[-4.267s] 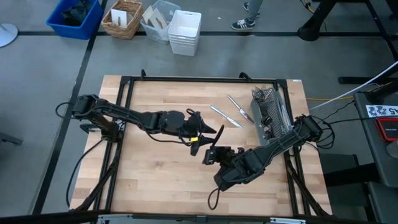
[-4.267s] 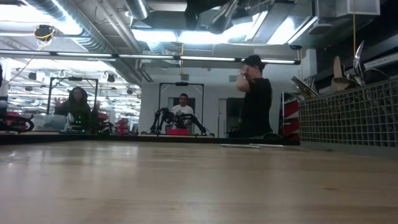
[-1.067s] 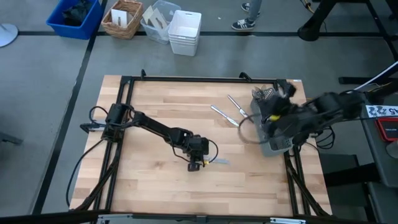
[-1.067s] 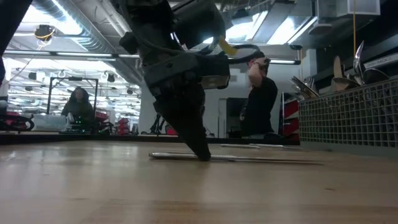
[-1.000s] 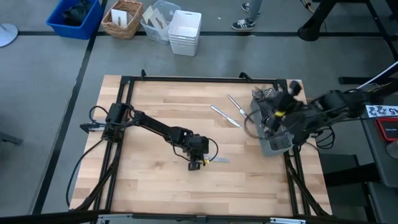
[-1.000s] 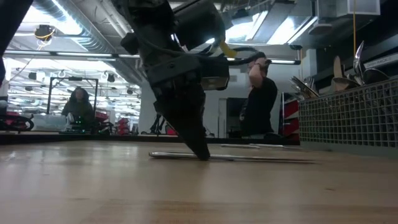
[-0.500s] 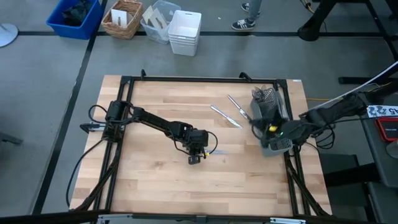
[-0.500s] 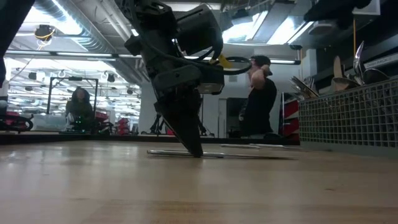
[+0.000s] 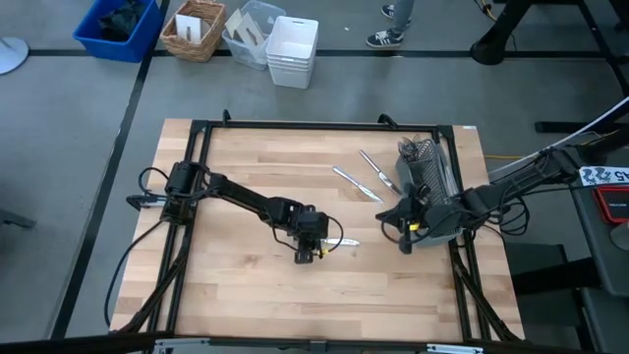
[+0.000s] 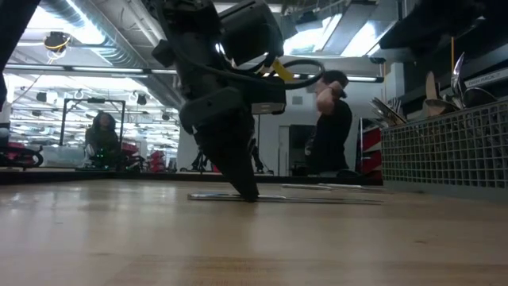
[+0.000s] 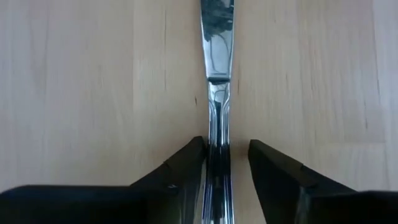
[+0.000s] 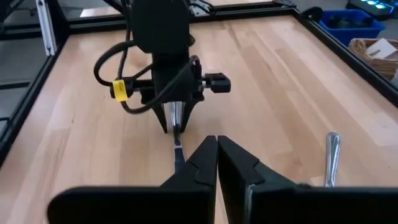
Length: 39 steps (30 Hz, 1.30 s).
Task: Sort silverware
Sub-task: Put the bottom knife into the middle section of the utensil holder
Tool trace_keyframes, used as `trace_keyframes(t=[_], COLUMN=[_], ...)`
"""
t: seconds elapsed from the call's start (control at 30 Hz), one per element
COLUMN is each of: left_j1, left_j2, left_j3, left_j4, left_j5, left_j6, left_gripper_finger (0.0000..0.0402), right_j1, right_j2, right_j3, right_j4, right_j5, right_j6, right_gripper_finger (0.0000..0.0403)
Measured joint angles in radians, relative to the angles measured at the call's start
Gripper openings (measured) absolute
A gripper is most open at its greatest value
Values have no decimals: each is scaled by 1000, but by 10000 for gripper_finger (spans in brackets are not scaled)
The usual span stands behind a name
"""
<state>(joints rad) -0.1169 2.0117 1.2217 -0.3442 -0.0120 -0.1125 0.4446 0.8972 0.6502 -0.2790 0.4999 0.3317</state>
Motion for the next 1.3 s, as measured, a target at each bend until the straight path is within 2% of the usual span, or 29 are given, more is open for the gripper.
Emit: trace_keyframes(t=[0.2, 0.47, 0.67, 0.87, 1.17, 1.3], left_j1=[-2, -10, -10, -10, 10, 25], left_j2=[6, 16, 16, 4, 2, 2], left_j3=[1, 2, 2, 1, -2, -2], left_j4=[0, -11, -3, 17, 115, 137], left_j5=[-25, -62, -63, -62, -8, 22], left_j6=[-34, -37, -76, -99, -194, -230], left_gripper_finger=[116, 28, 26, 45, 30, 33], right_j1=[0, 0, 0, 0, 0, 0], right_j2=[11, 11, 11, 11, 11, 11], right_j3=[0, 0, 0, 0, 0, 0], right_j4=[2, 60, 75, 89, 98, 90], right_j5=[-16, -23, -22, -22, -22, -22], right_j6=[-1, -1, 1, 2, 3, 3], right_gripper_finger=[17, 17, 17, 19, 87, 100])
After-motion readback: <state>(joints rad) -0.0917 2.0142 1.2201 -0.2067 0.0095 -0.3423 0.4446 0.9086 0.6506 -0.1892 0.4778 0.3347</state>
